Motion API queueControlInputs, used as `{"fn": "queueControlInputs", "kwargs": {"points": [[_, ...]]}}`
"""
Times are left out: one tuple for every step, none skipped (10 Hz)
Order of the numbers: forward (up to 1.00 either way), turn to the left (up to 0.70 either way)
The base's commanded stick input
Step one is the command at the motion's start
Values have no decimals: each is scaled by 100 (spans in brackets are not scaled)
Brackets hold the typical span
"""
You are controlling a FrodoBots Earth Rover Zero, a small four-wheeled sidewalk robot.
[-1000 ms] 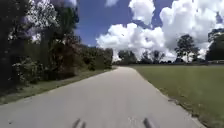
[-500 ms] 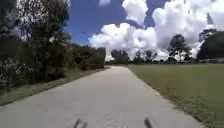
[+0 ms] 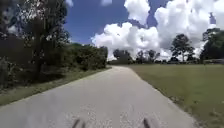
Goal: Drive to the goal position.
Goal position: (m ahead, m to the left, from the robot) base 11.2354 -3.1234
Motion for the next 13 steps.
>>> {"fn": "queueControlInputs", "kwargs": {"points": [[70, 0], [70, 0], [70, 0], [70, 0], [70, 0], [70, 0], [70, 0], [70, 0], [70, 0], [70, 0], [70, 0], [70, 0], [70, 0]]}}
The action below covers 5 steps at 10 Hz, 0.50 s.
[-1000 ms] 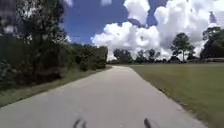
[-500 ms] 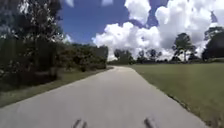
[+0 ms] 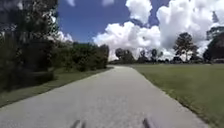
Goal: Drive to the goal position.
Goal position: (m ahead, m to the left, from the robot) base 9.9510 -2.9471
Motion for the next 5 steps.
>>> {"fn": "queueControlInputs", "kwargs": {"points": [[70, 0], [70, 0], [70, 0], [70, 0], [70, 0]]}}
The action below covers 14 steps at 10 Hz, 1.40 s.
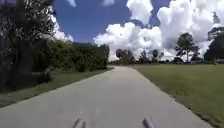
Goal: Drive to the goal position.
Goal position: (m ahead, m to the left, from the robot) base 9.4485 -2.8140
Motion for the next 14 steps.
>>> {"fn": "queueControlInputs", "kwargs": {"points": [[70, 0], [70, 0], [70, 0], [70, 0], [70, 0], [70, 0], [70, 0], [70, 0], [70, -7], [70, -31], [70, -14], [70, 0], [70, 0], [70, 0]]}}
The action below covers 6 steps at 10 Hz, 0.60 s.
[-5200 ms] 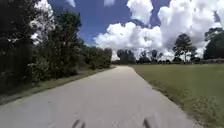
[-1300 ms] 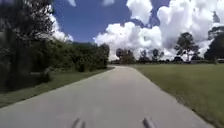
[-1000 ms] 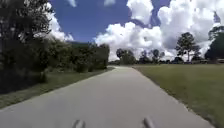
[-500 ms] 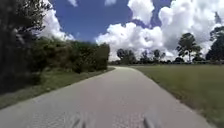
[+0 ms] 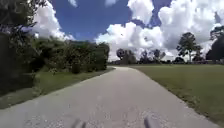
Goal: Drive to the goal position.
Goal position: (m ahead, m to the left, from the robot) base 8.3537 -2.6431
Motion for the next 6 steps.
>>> {"fn": "queueControlInputs", "kwargs": {"points": [[70, 0], [70, 0], [70, 0], [70, 0], [70, 0], [70, 0]]}}
